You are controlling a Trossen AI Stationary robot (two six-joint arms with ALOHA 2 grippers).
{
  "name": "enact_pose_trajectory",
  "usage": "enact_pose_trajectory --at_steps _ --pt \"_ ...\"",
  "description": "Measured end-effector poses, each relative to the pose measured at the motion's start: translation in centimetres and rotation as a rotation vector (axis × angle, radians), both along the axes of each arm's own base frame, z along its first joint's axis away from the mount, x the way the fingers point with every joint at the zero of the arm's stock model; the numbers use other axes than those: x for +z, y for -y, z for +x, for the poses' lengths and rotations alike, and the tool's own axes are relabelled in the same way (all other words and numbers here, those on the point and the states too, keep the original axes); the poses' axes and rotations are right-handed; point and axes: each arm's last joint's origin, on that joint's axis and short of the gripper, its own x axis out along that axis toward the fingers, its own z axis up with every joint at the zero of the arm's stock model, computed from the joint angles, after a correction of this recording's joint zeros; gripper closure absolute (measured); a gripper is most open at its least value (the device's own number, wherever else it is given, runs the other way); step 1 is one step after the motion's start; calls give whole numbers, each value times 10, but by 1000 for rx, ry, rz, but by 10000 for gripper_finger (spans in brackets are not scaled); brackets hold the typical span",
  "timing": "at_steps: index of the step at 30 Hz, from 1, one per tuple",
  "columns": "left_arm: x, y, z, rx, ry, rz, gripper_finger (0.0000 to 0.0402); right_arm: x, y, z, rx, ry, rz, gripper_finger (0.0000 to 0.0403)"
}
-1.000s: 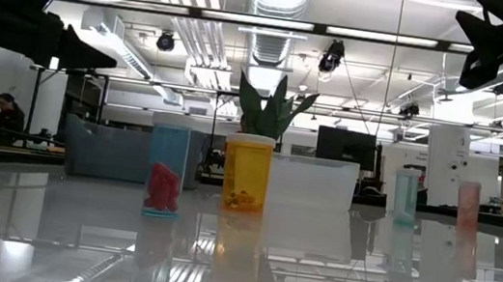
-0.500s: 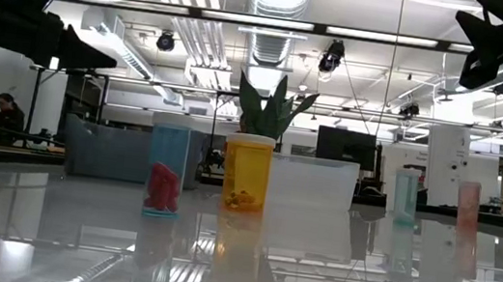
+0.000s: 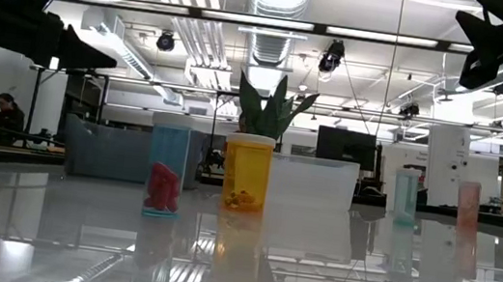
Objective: Pick and place medicine bottles into bin by pill shape (circle, oval)
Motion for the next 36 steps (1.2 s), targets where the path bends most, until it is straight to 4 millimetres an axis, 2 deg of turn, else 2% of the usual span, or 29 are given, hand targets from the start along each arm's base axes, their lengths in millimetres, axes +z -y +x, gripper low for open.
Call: enact_pose_trajectory --at_steps 24,29,33,36 --pt "0 0 0 0 0 0 350 0 0 0 0 0 0 262" --pt "0 0 0 0 0 0 350 1 1 0 -78 18 -125 262" --pt "0 0 0 0 3 -1 350 0 0 0 46 -15 173 262" --pt "1 0 0 -5 45 -51 350 -1 0 0 52 -31 197 262"
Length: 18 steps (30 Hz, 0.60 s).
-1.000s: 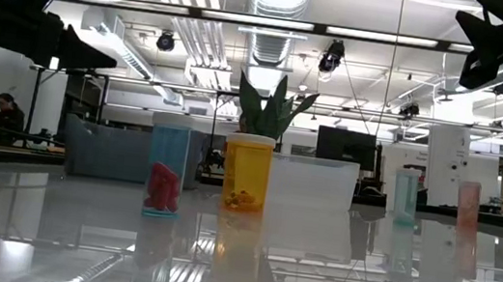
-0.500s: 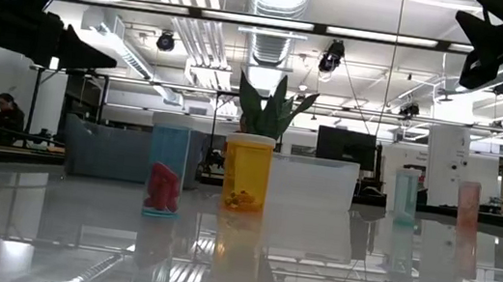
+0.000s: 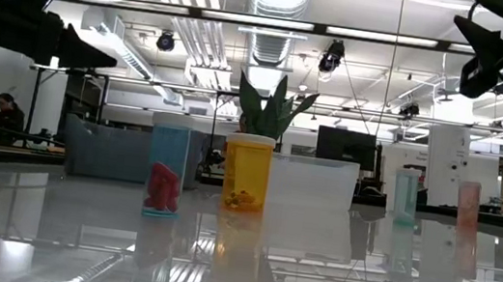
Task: Pick and place medicine bottles into bin by pill shape (circle, oval)
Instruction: Put the left large orange capsule bottle into the black bin
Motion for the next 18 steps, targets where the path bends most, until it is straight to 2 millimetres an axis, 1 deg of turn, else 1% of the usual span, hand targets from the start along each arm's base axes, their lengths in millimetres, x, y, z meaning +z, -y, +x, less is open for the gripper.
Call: enact_pose_trajectory --at_steps 1,3,4,5,7,10,14,18 --pt "1 1 1 -27 78 -108 350 -1 0 0 -2 -9 -7 262" --pt "7 3 2 -94 291 -360 350 -1 0 0 -10 -10 -32 262" --pt "11 3 2 -105 387 -461 350 -1 0 0 -17 -4 -53 262" --pt "14 3 2 -98 451 -508 350 -1 0 0 -22 -1 -71 262" --pt "21 2 1 -92 557 -552 350 -1 0 0 -31 0 -97 262" --pt "29 2 0 -108 644 -575 350 -1 0 0 -33 0 -102 262" --pt "33 1 0 -104 702 -602 350 -1 0 0 -46 0 -99 262" --pt "36 1 0 -108 740 -613 350 -1 3 0 -117 -4 -76 262"
